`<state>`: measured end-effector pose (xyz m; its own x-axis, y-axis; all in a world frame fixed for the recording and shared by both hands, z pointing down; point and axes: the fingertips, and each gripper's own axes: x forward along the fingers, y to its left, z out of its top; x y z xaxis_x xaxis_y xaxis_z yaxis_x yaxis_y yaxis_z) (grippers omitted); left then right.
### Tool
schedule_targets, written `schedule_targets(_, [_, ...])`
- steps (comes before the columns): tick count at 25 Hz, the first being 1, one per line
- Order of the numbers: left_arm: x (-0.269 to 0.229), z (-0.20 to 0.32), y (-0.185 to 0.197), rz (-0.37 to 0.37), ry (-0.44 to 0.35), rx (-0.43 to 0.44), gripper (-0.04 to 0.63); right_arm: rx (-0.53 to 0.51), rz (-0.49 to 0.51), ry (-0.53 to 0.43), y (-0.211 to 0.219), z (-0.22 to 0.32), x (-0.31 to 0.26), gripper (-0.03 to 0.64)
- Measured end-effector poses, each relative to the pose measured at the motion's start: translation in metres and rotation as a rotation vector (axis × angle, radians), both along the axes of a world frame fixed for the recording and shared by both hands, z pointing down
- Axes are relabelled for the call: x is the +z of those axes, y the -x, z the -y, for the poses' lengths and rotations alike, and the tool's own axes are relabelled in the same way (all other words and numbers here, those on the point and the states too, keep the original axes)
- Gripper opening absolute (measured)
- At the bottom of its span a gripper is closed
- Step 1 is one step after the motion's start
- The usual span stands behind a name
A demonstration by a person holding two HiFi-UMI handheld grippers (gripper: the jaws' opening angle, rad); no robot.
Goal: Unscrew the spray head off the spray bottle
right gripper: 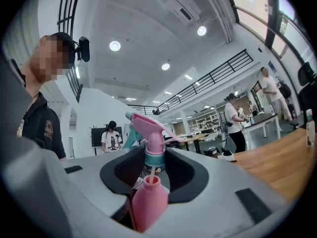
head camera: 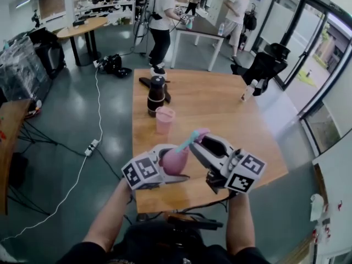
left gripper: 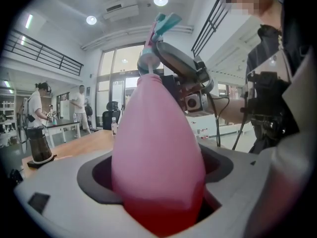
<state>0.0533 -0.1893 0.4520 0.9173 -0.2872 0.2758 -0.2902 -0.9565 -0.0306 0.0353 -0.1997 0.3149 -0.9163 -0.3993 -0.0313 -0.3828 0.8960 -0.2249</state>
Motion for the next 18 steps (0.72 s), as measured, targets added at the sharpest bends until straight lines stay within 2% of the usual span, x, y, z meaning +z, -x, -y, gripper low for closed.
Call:
schedule_targets(6, [0.01, 0.002, 0.002, 0.024, 0.014, -0.024, 0.443, 0.053, 0.059, -0.032, -0.014, 0.008, -0.022, 0.138])
schedule_targets(11, [0.023, 0.005, 0.01, 0.042, 0.038, -0.063, 0.443, 0.146, 0.132, -0.101, -0.032, 0.007, -0.05, 0.138])
schedule_targets(18, [0.026, 0.016, 0.023, 0.065, 0.035, -0.119, 0.443, 0.268, 0.216, -0.2, -0.061, 0.009, -0.087, 0.138])
